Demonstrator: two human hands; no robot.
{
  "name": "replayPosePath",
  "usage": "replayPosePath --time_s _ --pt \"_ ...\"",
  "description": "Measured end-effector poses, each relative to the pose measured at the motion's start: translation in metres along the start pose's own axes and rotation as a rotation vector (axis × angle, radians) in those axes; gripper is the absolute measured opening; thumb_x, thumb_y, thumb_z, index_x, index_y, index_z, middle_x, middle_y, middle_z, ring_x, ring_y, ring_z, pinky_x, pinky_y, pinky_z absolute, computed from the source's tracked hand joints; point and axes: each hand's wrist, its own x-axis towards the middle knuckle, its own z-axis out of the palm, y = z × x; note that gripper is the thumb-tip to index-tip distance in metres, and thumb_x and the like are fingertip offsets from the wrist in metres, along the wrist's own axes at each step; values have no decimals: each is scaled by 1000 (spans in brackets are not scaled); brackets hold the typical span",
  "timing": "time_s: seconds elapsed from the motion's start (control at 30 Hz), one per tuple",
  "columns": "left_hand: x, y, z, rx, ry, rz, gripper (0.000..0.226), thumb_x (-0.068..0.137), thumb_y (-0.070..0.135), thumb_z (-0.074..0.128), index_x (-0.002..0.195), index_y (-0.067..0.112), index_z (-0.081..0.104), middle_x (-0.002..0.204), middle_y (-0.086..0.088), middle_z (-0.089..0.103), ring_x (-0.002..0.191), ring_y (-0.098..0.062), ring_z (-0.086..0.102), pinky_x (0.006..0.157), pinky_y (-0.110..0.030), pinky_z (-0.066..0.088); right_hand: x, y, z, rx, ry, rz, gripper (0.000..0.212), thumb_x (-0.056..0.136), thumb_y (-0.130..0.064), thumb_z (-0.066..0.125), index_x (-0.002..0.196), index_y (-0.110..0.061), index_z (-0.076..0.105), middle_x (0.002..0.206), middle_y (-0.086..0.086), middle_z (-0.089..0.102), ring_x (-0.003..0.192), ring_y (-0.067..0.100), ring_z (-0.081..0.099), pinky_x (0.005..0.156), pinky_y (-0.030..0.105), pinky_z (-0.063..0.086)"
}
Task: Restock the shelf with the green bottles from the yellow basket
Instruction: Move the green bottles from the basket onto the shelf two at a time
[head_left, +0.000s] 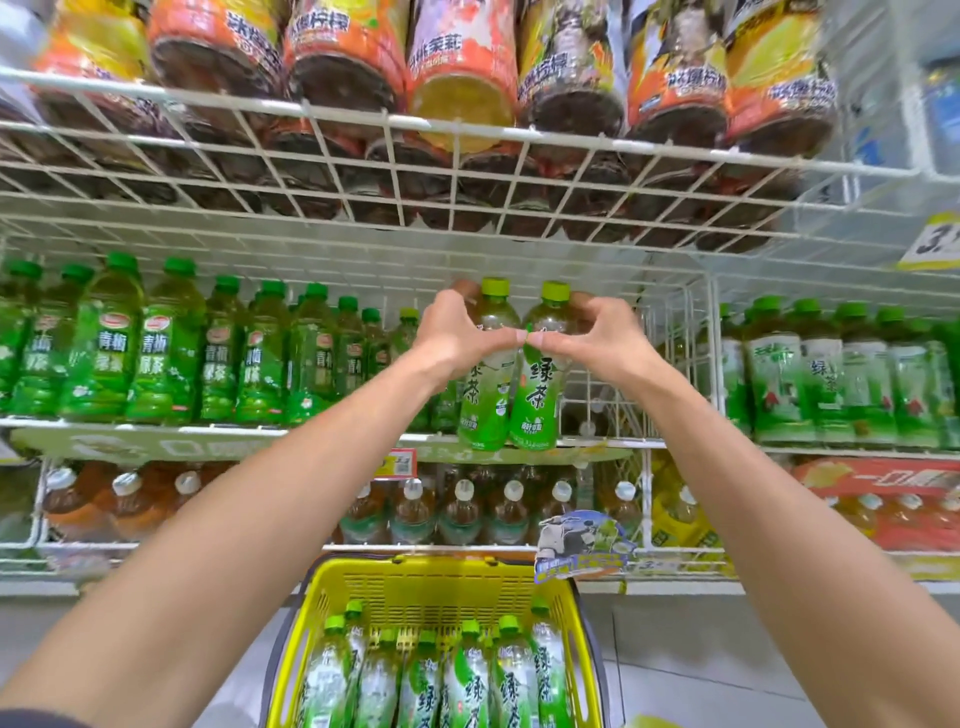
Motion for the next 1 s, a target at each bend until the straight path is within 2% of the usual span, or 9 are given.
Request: replayPosePath --time_s 0.13,0.2,0.27,0.37,0.43,0.53,0.63,0.8,1.0 --pt "7 1 0 3 -62 -16 99 69 53 88 148 15 44 146 -7 54 130 -26 54 106 -37 46 8 5 0 -13 -33 18 79 65 -58 88 132 -23 64 122 -17 69 115 5 64 109 36 46" --pt "7 8 -12 10 -204 -78 95 80 48 81 155 15 34 151 -10 49 123 -25 56 89 -24 49 11 9 -3 -12 -68 12 68 74 -46 87 133 -25 62 119 -24 65 114 3 61 110 33 43" --pt "13 11 -27 29 -327 -97 90 84 46 78 157 19 31 150 -11 50 104 -19 62 65 -11 47 17 14 -6 -22 -104 15 77 77 -42 86 143 -22 53 128 -20 59 120 5 53 108 28 38" --pt "19 13 -35 55 -339 -72 84 80 47 81 151 22 42 141 -5 57 87 -12 66 61 -14 48 25 19 -6 -55 -70 37 100 71 -52 87 153 -20 40 154 -5 46 135 17 47 113 35 36" --pt "24 15 -26 41 -278 -74 82 73 49 86 143 22 52 131 0 62 89 -17 70 64 -26 54 32 22 -7 -45 -51 50 100 64 -58 88 149 -30 45 150 -7 51 133 15 51 114 40 39" --pt "46 9 -1 -13 -182 -11 50 71 37 90 112 19 69 113 5 72 92 -18 71 78 -43 62 47 34 -12 -13 -11 39 84 63 -51 92 136 -30 58 127 -15 65 114 8 63 104 33 49" --pt "71 -2 26 -30 -120 37 35 71 29 91 94 29 65 94 13 67 92 -11 67 77 -22 54 62 49 -17 -162 -14 9 61 70 -45 89 122 -22 67 115 -14 67 103 8 64 85 17 49" --pt "97 -29 63 -13 -189 66 77 70 32 91 137 33 53 117 3 67 102 -15 67 91 -38 57 77 98 -7 -83 -51 31 48 73 -40 88 115 -23 72 108 -12 72 100 11 68 87 27 54" --pt "129 -47 83 9 -178 40 75 69 35 92 135 32 56 115 5 66 94 -8 65 86 -29 56 94 132 -1 45 -80 56 40 75 -30 89 112 -29 74 105 -15 76 96 -2 69 97 29 53"
